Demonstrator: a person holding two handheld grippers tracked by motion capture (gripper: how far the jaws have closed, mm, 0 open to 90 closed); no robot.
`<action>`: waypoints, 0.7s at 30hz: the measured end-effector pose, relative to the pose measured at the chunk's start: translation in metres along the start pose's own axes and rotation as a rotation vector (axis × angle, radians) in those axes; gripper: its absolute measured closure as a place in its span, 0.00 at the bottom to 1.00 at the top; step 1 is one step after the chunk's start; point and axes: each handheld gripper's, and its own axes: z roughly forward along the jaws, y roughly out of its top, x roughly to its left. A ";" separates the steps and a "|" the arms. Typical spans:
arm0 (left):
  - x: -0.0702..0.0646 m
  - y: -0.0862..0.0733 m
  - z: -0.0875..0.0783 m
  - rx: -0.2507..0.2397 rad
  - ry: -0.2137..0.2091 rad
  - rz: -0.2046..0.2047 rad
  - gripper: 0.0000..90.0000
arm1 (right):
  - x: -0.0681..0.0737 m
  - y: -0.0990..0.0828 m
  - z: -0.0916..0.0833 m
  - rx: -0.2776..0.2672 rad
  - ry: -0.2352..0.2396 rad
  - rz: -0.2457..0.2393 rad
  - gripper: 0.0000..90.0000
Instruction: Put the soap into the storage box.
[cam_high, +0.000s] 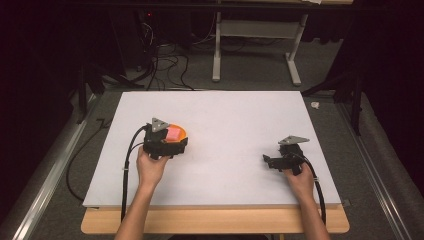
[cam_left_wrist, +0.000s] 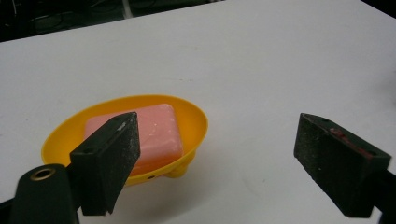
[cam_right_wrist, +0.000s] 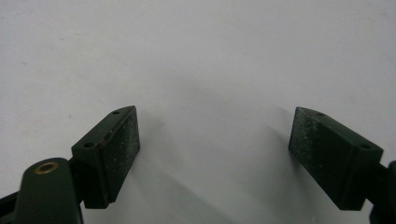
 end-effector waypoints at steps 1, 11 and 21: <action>0.000 0.000 0.000 0.000 0.000 0.000 0.17 | 0.000 0.000 0.000 0.000 0.000 0.000 0.19; -0.007 -0.009 -0.002 -0.002 -0.050 0.034 0.17 | 0.000 0.000 0.000 0.000 0.000 0.001 0.19; -0.014 -0.020 -0.005 -0.010 -0.094 0.047 0.17 | 0.000 0.000 0.000 0.000 0.001 0.001 0.19</action>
